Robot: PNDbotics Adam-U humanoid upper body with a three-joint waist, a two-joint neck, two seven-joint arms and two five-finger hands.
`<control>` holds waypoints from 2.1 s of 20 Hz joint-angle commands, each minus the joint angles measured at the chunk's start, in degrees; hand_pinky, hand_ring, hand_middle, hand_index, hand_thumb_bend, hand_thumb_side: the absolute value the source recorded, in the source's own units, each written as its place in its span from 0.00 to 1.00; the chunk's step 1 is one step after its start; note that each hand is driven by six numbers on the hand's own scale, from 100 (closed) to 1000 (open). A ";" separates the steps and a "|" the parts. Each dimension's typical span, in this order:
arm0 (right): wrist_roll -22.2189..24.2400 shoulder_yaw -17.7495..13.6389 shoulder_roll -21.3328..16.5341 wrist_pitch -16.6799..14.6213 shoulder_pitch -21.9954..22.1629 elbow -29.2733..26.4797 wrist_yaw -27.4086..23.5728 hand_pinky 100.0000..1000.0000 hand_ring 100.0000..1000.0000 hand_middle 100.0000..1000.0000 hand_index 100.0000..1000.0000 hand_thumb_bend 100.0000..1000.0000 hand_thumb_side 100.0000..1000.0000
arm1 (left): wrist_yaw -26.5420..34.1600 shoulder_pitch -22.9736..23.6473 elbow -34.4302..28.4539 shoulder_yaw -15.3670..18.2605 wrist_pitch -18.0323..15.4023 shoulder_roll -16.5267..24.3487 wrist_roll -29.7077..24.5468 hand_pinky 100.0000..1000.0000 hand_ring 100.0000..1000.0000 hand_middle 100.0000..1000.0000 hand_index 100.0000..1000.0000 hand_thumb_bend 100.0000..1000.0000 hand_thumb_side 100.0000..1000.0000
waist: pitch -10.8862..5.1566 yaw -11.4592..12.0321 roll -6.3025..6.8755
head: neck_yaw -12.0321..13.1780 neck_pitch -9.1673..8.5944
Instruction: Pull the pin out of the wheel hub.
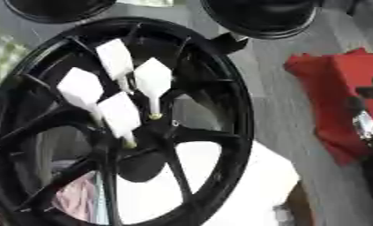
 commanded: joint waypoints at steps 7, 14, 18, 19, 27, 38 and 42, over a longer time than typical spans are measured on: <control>-0.13 -0.47 -2.53 -0.08 1.42 -1.06 0.70 0.94 0.67 0.45 0.64 0.31 0.01 | -5.20 -0.90 -1.17 -5.96 -5.66 11.95 -3.55 0.71 0.58 0.51 0.66 0.00 0.61 | -2.17 0.04 1.36 | -1.17 0.15; -0.32 -0.36 -3.11 0.25 2.52 -1.06 1.59 0.94 0.67 0.45 0.64 0.30 0.01 | -11.14 -2.15 -1.17 -14.05 -8.64 24.62 -9.10 0.71 0.60 0.53 0.68 0.00 0.59 | -3.22 0.13 2.42 | -1.89 1.06; 0.33 0.27 -3.08 0.44 2.12 -1.06 0.98 0.94 0.67 0.45 0.64 0.30 0.01 | -6.49 -3.63 -1.17 -13.98 -9.02 43.56 -9.42 0.71 0.61 0.54 0.69 0.00 0.59 | -3.47 -0.83 1.82 | -1.06 1.33; 0.50 0.38 -3.24 0.44 2.11 -1.06 0.89 0.94 0.67 0.45 0.64 0.30 0.01 | -6.00 -4.52 -1.17 -14.56 -9.12 45.35 -10.40 0.72 0.62 0.55 0.69 0.00 0.59 | -3.56 -0.93 1.85 | -1.04 1.40; 1.44 1.14 -3.94 0.71 2.16 -1.06 1.05 0.94 0.67 0.45 0.65 0.31 0.01 | -6.05 -13.67 -1.17 -20.81 -8.21 51.59 -24.63 0.74 0.69 0.65 0.75 0.00 0.63 | -3.86 -1.44 2.57 | -0.36 1.79; 2.26 1.70 -4.17 1.00 2.85 -1.06 2.00 0.94 0.67 0.45 0.64 0.30 0.01 | -3.22 -28.23 -1.17 -30.76 -0.32 50.45 -40.52 0.74 0.69 0.65 0.76 0.00 0.71 | -3.89 -1.67 2.94 | -0.46 1.93; 2.48 1.89 -4.28 0.93 2.95 -1.06 2.10 0.94 0.67 0.45 0.64 0.30 0.02 | -3.63 -34.78 -1.17 -35.25 3.25 47.05 -45.09 0.74 0.69 0.65 0.76 0.00 0.73 | -3.86 -1.78 2.85 | -0.54 1.61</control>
